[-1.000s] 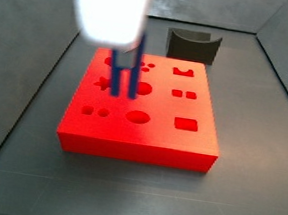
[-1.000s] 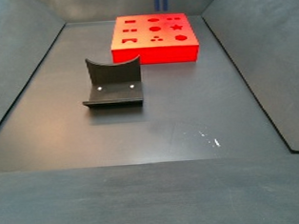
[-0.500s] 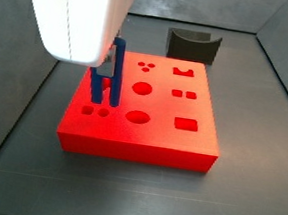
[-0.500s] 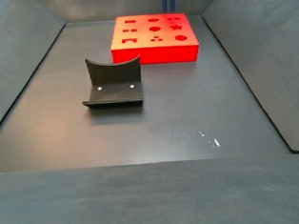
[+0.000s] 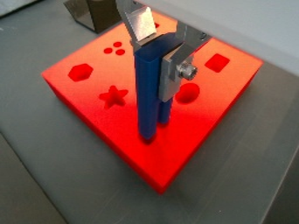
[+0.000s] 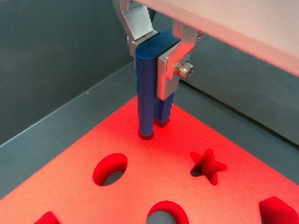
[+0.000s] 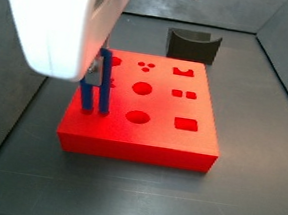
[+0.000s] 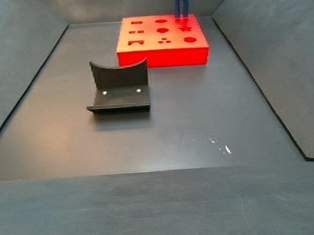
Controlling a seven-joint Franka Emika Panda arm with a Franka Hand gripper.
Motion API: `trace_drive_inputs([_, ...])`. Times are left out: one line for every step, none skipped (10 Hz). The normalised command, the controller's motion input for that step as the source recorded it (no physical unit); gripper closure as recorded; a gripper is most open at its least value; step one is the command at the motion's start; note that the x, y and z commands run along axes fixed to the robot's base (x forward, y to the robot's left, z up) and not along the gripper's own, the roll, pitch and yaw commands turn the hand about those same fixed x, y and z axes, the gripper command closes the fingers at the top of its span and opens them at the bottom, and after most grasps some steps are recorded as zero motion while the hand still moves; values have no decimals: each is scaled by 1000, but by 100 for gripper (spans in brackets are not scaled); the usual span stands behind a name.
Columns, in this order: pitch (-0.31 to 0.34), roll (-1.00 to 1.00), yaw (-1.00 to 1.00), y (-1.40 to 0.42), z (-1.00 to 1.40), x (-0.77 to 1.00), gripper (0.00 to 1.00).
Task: Insert the square-circle object.
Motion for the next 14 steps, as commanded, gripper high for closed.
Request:
trace_drive_inputs([-141,-10,-20,-14,-146,-126,100])
trace_drive_inputs([-126,0,-20,-14,-143,-80,100])
trace_drive_inputs([-121,0,-3,-37,-157,0,100])
trace_drive_inputs([-94,13,0,-9,-180,166,100])
trace_drive_inputs([-74,40,0,-6,-186,234,100])
trace_drive_inputs([-60,53,0,-20,-186,200,100])
trace_drive_inputs([-44,71,0,-11,-189,149,100])
trace_drive_inputs([-27,96,0,0,-169,0,100])
trace_drive_inputs([-19,120,0,0,-174,0,100])
trace_drive_inputs([-36,193,0,-49,-260,0,100])
trace_drive_inputs([-81,159,0,-89,-411,0,100])
trace_drive_inputs([-177,46,0,-54,-546,0,100])
trace_drive_inputs([-239,76,0,-94,-600,0,100])
trace_drive_inputs([-253,80,0,-66,-617,0,100])
